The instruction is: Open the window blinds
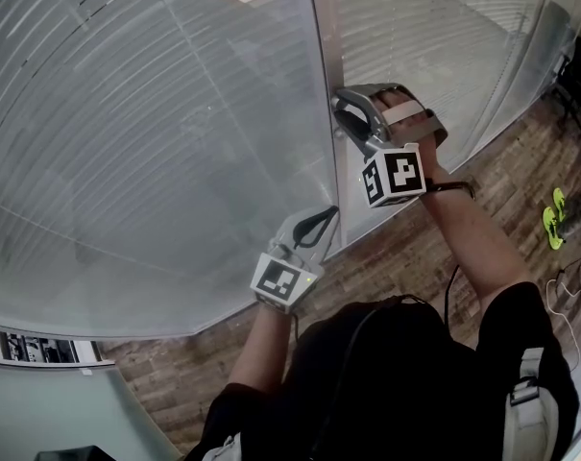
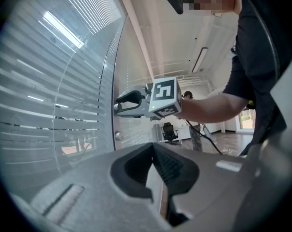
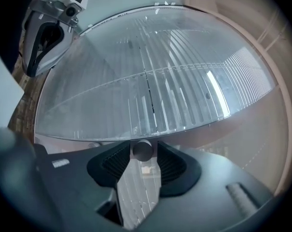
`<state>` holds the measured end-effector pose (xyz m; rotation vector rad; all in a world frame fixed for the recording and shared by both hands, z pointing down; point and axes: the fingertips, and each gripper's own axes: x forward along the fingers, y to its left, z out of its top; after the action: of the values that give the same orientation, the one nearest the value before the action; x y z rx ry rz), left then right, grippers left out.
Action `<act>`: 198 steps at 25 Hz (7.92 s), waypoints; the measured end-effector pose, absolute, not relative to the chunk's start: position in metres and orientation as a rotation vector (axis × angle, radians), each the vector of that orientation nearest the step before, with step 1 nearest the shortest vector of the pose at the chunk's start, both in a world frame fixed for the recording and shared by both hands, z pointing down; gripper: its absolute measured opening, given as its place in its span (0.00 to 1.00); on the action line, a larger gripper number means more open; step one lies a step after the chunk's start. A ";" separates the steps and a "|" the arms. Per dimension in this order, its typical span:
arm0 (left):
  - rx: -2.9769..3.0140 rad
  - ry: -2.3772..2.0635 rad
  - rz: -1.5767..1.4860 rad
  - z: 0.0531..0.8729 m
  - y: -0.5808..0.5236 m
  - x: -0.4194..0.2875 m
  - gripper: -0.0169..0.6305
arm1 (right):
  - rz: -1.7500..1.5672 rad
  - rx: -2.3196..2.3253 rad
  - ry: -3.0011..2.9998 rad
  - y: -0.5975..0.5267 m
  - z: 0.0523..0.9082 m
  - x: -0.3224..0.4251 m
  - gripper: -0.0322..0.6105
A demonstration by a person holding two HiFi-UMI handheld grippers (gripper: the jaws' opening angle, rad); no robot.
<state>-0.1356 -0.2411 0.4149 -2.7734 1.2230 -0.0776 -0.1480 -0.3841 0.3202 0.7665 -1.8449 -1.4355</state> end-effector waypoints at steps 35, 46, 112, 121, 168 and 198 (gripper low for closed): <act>-2.787 1.207 -0.077 0.415 -0.240 -0.133 0.03 | -0.818 1.043 -2.430 -0.389 0.309 -0.141 0.25; -2.791 1.210 -0.103 0.411 -0.237 -0.132 0.03 | -0.550 1.171 -2.605 -0.394 0.308 -0.139 0.25; -2.810 1.183 -0.079 0.414 -0.244 -0.115 0.03 | -1.420 0.806 -1.910 -0.389 0.310 -0.143 0.44; -2.799 1.212 -0.023 0.410 -0.250 -0.116 0.03 | -1.463 0.757 -1.875 -0.386 0.315 -0.149 0.33; -2.804 1.195 -0.103 0.406 -0.231 -0.124 0.03 | -0.071 1.134 -2.871 -0.403 0.310 -0.134 0.25; -2.840 1.169 -0.117 0.408 -0.234 -0.150 0.03 | 0.251 1.210 -2.988 -0.401 0.313 -0.124 0.29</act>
<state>-0.1502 -0.2339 0.4080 -2.8399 1.1685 -0.1175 -0.1242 -0.4014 0.3132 1.2105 -2.9880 0.2506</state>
